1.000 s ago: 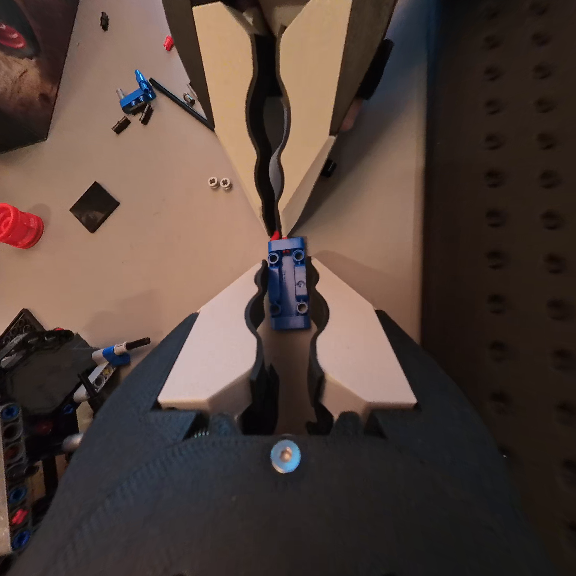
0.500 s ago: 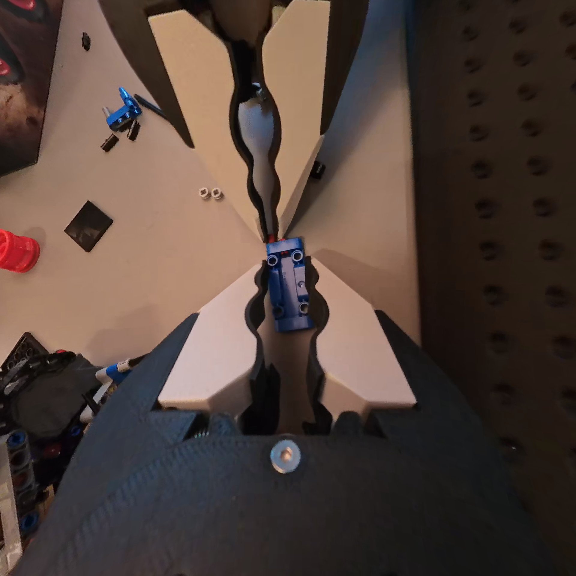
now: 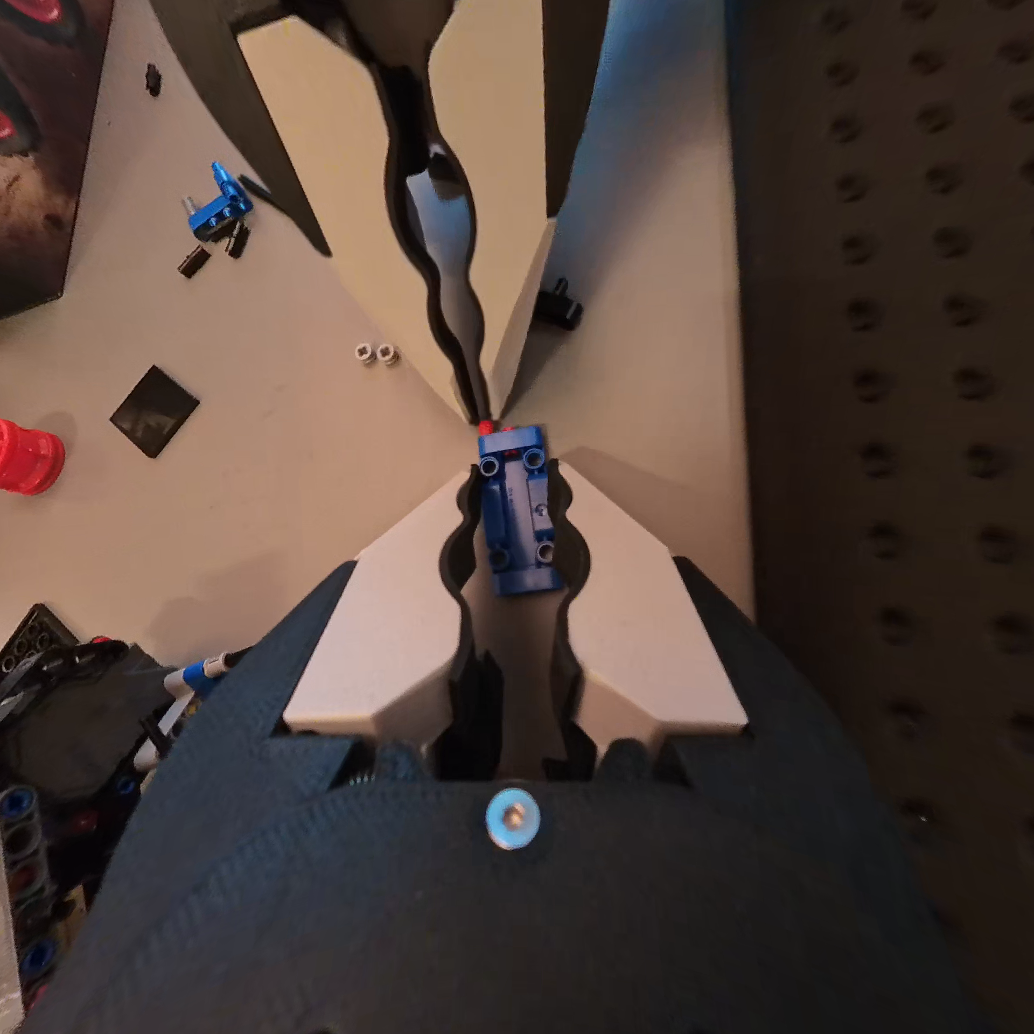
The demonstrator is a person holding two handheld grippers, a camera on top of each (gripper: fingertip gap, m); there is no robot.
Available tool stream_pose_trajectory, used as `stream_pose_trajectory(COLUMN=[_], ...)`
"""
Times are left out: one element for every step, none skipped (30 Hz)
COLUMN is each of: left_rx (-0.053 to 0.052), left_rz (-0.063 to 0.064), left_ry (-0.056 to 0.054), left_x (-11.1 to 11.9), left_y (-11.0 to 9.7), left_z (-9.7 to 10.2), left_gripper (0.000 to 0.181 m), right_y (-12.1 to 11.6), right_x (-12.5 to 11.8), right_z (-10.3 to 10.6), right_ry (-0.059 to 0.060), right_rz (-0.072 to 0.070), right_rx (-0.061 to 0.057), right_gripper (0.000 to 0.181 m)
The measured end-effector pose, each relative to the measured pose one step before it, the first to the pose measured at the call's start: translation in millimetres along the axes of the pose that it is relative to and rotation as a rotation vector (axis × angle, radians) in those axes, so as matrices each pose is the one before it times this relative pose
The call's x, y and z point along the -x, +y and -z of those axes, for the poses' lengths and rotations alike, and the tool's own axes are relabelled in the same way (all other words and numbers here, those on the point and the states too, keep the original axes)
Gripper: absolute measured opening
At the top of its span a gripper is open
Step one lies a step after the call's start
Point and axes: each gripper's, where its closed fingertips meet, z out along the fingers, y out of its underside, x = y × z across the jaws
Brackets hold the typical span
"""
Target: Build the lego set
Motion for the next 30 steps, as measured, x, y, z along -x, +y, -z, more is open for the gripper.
stream_pose_trajectory(left_rx=[-0.0027, -0.003, -0.0013, -0.0001, 0.0009, -0.0023, -0.0002, 0.0023, 0.0007, -0.0015, -0.0016, -0.001, -0.0004, 0.0004, -0.0007, -0.0013, -0.0003, 0.0, -0.0006, -0.0001, -0.0006, 0.0004, -0.0019, 0.0027, 0.0006, 0.0, 0.0005, 0.0002, -0.0015, -0.0034], left_rz=[0.0062, 0.0043, 0.0001, -0.0022, -0.0025, 0.0035, -0.0003, -0.0041, -0.0013, 0.0045, 0.0041, -0.0008, -0.0027, -0.0012, -0.0001, 0.0011, -0.0003, 0.0001, 0.0005, -0.0003, -0.0004, 0.0009, 0.0007, -0.002, -0.0023, 0.0027, -0.001, -0.001, 0.0011, 0.0012], left_ry=[0.0042, 0.004, 0.0011, -0.0007, -0.0006, 0.0002, -0.0007, -0.0014, 0.0003, 0.0025, -0.0002, -0.0034, -0.0002, 0.0008, 0.0008, 0.0006, 0.0004, 0.0005, 0.0012, 0.0008, -0.0001, 0.0023, 0.0074, 0.0012, -0.0012, 0.001, 0.0008, -0.0005, -0.0007, -0.0038], left_x=[-0.1, -0.04, -0.06, -0.12, -0.06, 0.0, -0.05, -0.06, -0.05, -0.01, 0.14, 0.17, -0.47, -0.19, -0.02, 0.05, -0.03, -0.08, -0.06, -0.17, 0.06, -0.2, -1.2, -0.27, 0.0, 0.0, -0.06, 0.06, 0.05, 0.5], left_y=[0.06, -0.06, -0.29, -0.3, 0.11, -0.26, -0.13, -0.06, -0.12, -0.08, -0.01, -0.34, -0.52, -0.2, -0.05, 0.01, -0.04, 0.0, -0.09, -0.06, -0.15, 0.0, -0.65, 0.09, 0.07, 0.01, 0.14, -0.03, -0.11, 0.03], left_z=[-0.16, -0.06, -0.23, -0.2, -0.01, -0.02, -0.07, -0.08, 0.0, -0.16, -0.29, -0.47, -0.46, -0.18, -0.02, 0.05, -0.02, 0.0, -0.08, -0.03, 0.03, -0.08, -0.2, -0.05, -0.04, 0.08, -0.03, -0.02, -0.01, -0.17], left_gripper=[0.022, 0.022, 0.022, 0.022, 0.022, 0.022, 0.022, 0.022, 0.022, 0.022, 0.022, 0.022, 0.022, 0.022, 0.022, 0.022, 0.022, 0.022, 0.022, 0.022, 0.022, 0.022, 0.022, 0.022, 0.022, 0.022, 0.022, 0.022, 0.022, 0.022], right_y=[1.15, -1.2, -1.15, -0.74, -0.55, 0.38, 0.23, -0.33, -0.36, -0.02, -0.15, 0.07, 0.68, 1.57, 1.67, 0.97, 0.66, 0.09, 0.07, -0.37, 0.45, -0.57, -0.83, -1.6, -0.47, -0.14, -0.25, -0.2, 0.23, 0.3], right_x=[-0.85, -0.26, 0.51, 0.22, 0.83, 0.19, 0.52, 0.14, 0.12, 0.05, -0.18, -0.84, -1.03, -0.01, 0.32, 1.35, -0.07, -0.38, -0.17, -0.14, 0.05, 0.08, 0.4, 1.09, -0.02, -0.14, -0.11, 0.01, -0.14, -0.37], right_z=[1.93, 1.47, 0.21, -1.03, -0.95, -0.01, -0.39, -0.3, -0.18, 0.17, 0.34, 0.89, 0.94, 0.64, -0.25, -0.5, -0.53, -0.05, -0.73, -1.2, -0.11, -0.27, -0.73, -1.39, -0.21, -0.2, -0.18, -0.1, 0.15, 0.18], right_ry=[0.0055, -0.0026, -0.0039, 0.0007, -0.0049, -0.0031, -0.0052, -0.0022, -0.0021, -0.0051, -0.007, -0.0007, 0.0092, 0.0035, 0.001, -0.0075, 0.0003, -0.0009, -0.0004, 0.0016, -0.0005, -0.0023, -0.0043, -0.0035, -0.0001, 0.0001, 0.0032, 0.0033, -0.0014, -0.0033], right_rz=[-0.0009, -0.0097, -0.0024, 0.0033, -0.0012, -0.0016, -0.0045, -0.0067, -0.0084, -0.0045, -0.0053, -0.007, 0.0039, 0.0072, 0.0031, -0.0008, -0.002, -0.0025, -0.0035, 0.0005, 0.0002, -0.0044, -0.0061, 0.0002, -0.0008, -0.0006, -0.0018, -0.0037, -0.0053, -0.0046], right_rx=[-0.0003, -0.0126, -0.0088, -0.0038, -0.0032, -0.0021, -0.0025, -0.0061, -0.009, -0.0073, -0.0056, -0.0017, 0.0044, 0.0105, 0.0082, 0.0007, -0.002, -0.0035, -0.0005, -0.0008, 0.0047, -0.0024, -0.0054, -0.0071, 0.0036, 0.004, -0.0005, -0.0064, -0.0069, -0.0015], right_gripper=[0.0, 0.0, 0.0, 0.0, 0.0, 0.0, 0.0, 0.0, 0.0, 0.0, 0.0, 0.0, 0.0, 0.0, 0.0, 0.0, 0.0, 0.0, 0.0, 0.0, 0.0, 0.0, 0.0, 0.0, 0.0, 0.0, 0.0, 0.0, 0.0, 0.0])
